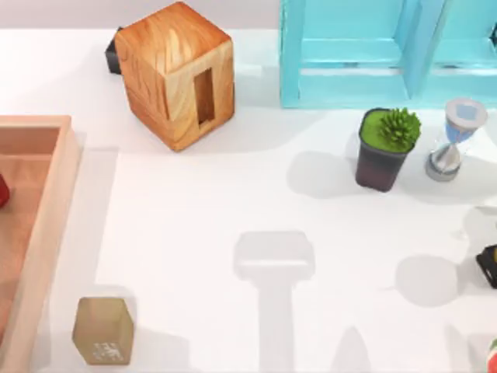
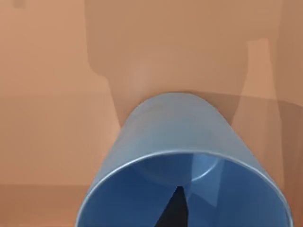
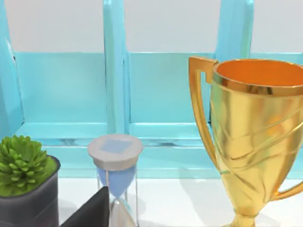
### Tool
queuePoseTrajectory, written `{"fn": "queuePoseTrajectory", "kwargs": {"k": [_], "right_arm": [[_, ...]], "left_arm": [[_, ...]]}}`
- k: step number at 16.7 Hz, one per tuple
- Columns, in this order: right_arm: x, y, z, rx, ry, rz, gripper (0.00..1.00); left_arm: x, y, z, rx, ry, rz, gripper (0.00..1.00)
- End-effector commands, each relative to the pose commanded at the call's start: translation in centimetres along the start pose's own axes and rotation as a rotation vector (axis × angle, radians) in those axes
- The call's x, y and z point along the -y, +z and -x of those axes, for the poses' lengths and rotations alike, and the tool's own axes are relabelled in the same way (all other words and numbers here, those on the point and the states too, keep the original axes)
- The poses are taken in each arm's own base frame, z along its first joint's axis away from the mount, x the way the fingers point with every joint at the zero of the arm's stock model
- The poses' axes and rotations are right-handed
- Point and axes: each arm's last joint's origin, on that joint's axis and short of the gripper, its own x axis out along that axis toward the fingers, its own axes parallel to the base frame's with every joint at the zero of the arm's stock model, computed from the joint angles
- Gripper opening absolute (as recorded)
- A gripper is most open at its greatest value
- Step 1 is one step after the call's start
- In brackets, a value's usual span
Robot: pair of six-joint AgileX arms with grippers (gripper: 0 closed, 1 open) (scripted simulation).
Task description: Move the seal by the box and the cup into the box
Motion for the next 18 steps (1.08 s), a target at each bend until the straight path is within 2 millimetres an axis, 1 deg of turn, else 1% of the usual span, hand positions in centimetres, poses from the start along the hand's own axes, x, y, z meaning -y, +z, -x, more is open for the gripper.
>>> {"fn": "queuePoseTrajectory", "kwargs": {"k": [2, 3, 12, 14, 18], "right_arm": [[0.0, 0.0, 0.0, 0.000, 0.000, 0.000, 1.00], [0.0, 0.0, 0.0, 0.000, 0.000, 0.000, 1.00], [0.0, 0.0, 0.0, 0.000, 0.000, 0.000, 1.00], [0.0, 0.0, 0.0, 0.000, 0.000, 0.000, 1.00], [0.0, 0.0, 0.0, 0.000, 0.000, 0.000, 1.00]], "left_arm": [[0.0, 0.0, 0.0, 0.000, 0.000, 0.000, 0.98], [0.0, 0.0, 0.0, 0.000, 0.000, 0.000, 1.00], [0.0, 0.0, 0.1, 0.001, 0.000, -0.001, 1.00], [-0.1, 0.3, 1.0, 0.008, -0.002, -0.007, 1.00], [-0.3, 0.5, 4.1, -0.008, -0.006, -0.009, 1.00]]}}
